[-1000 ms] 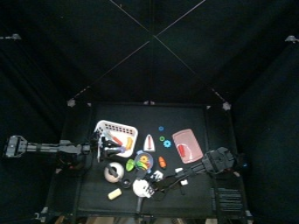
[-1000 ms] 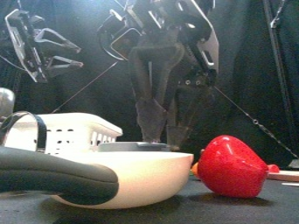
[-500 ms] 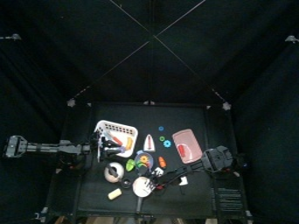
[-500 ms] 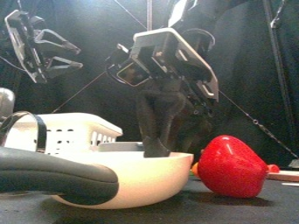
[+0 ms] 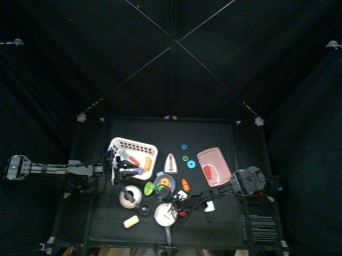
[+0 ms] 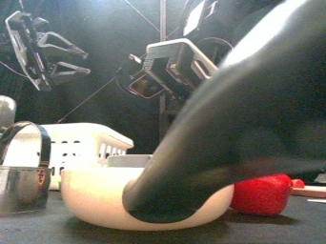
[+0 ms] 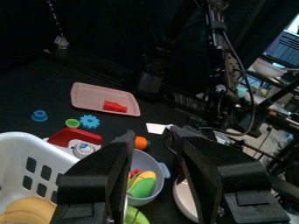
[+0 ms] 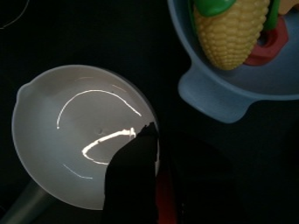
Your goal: Grab pan
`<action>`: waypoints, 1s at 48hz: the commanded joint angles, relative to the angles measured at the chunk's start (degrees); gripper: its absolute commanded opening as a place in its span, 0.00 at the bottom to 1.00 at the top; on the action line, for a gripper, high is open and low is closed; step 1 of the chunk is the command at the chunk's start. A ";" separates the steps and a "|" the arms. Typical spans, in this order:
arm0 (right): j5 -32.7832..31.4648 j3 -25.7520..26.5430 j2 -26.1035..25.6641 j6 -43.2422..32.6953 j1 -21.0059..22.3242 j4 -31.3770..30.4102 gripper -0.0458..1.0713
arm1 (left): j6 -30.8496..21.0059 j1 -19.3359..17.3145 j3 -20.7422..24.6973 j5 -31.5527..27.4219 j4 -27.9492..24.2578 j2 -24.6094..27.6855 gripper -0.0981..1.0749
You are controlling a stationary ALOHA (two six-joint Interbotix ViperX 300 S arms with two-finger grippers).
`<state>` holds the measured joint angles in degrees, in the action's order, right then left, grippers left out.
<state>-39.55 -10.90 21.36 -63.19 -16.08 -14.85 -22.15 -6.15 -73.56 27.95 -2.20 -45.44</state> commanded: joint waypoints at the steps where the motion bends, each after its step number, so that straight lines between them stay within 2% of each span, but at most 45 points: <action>1: 0.18 1.49 -2.64 0.09 0.09 0.00 0.34 | 0.00 -0.18 0.70 0.18 0.00 0.09 0.76; 27: 0.18 3.34 -4.48 0.00 0.53 -0.88 0.32 | 0.00 -0.18 0.70 0.18 0.00 0.09 0.76; 48: 1.14 4.04 -5.89 0.44 3.78 -2.64 0.32 | 0.00 -0.18 0.88 0.18 0.00 0.09 0.76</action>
<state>-39.20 -8.53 19.07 -62.75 -13.27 -17.23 -22.24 -6.15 -73.56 27.95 -2.20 -45.53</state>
